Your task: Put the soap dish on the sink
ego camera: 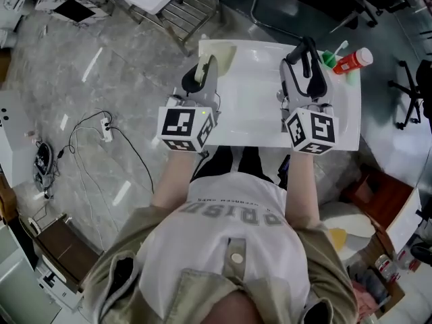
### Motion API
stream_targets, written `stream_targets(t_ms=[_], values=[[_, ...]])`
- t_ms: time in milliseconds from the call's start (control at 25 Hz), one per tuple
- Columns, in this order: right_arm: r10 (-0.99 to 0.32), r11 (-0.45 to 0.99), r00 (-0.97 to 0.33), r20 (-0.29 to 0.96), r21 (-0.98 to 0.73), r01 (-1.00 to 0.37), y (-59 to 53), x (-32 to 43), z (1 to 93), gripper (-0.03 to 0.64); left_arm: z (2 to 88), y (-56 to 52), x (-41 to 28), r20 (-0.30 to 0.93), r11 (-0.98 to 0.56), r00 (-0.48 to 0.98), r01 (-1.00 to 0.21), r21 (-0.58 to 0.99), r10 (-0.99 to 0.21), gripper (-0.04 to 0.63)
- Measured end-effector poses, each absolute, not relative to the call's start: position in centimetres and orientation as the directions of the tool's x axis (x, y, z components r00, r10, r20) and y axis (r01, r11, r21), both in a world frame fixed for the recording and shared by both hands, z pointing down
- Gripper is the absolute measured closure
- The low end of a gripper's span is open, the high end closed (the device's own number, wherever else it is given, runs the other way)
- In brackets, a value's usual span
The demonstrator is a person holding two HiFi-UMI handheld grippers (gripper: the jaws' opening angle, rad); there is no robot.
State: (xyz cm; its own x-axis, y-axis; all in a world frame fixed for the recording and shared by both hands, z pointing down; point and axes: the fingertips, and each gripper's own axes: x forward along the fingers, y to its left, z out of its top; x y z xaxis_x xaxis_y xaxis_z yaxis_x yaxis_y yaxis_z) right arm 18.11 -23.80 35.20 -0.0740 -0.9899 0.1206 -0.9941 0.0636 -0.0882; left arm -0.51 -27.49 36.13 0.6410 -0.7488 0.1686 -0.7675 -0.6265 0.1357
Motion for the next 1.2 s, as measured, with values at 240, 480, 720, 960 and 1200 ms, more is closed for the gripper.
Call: stream_targets(t_ms=[240,480,720,960,1200], values=[[-0.969,0.186,-0.209,0.134,-0.164,-0.969,-25.9,17.1,36.6,0.321,38.1,-27.5,0.5,0.163,-0.586,0.659,-0.737,0.337,-0.735,0.577],[-0.899,0.348,-0.418,0.129,-0.368,-0.862,-26.9,14.8,38.7,0.321,39.7,-27.4,0.9,0.139,-0.539,0.684,-0.668,0.513,-0.716,0.577],[-0.797,0.448,-0.589,0.135,-0.522,-0.726,-26.7,12.1,41.4,0.331,40.6,-27.0,1.7,0.1,-0.552,0.73,-0.592,0.588,-0.676,0.575],[-0.753,0.44,-0.65,0.096,-0.662,-0.607,-26.1,10.7,43.9,0.34,41.5,-26.9,2.2,0.08,-0.545,0.759,-0.532,0.648,-0.646,0.577],[-0.746,0.387,-0.661,0.079,-0.757,-0.527,-25.6,9.5,45.8,0.362,42.1,-26.9,2.3,0.058,-0.525,0.78,-0.472,0.708,-0.623,0.577]])
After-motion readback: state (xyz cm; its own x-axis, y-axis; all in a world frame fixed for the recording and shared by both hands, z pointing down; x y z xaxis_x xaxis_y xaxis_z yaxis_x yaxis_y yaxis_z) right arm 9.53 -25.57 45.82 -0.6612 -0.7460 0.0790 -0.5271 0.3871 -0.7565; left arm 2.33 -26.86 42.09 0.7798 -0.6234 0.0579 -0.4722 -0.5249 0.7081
